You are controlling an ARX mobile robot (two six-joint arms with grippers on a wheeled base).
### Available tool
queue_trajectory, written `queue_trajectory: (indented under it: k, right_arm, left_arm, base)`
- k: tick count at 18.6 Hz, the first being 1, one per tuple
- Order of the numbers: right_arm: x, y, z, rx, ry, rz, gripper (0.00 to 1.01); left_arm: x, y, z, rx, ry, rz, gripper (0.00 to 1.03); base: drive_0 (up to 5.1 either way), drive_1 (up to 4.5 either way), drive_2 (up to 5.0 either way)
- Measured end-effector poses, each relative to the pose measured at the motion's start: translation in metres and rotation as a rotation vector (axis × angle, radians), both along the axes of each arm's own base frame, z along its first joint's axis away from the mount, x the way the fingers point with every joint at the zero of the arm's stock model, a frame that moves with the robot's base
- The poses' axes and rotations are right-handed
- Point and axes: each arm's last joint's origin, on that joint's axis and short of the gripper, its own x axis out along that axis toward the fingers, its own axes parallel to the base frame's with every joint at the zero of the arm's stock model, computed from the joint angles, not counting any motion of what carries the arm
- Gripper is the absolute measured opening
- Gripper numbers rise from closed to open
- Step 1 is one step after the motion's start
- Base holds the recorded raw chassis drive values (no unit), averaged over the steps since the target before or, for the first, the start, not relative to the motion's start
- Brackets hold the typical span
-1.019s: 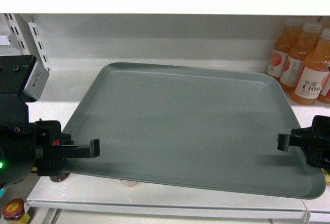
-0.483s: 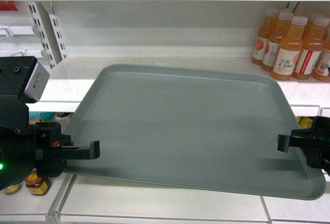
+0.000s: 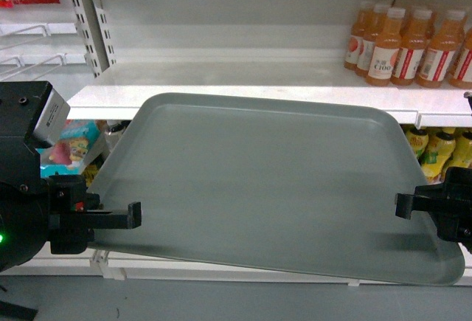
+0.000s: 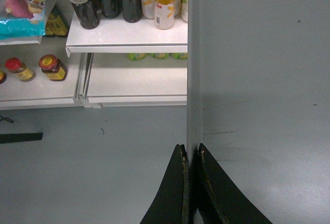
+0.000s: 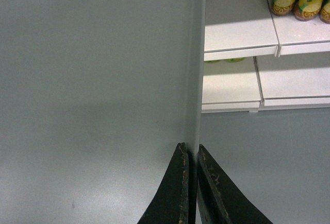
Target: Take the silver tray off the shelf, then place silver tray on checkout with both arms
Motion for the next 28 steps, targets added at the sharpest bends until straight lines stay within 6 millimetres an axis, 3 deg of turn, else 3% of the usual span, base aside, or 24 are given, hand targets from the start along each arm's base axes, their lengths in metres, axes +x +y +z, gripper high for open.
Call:
queue_trajectory:
  k: [28]
  right_arm:
    - [0.0,-0.0002,0.0001,0.0,0.0,0.0,0.03]
  left_arm:
    - [0.0,-0.0002,0.0,0.0,0.0,-0.001,0.02]
  base:
    - [0.0,-4.27,4.3]
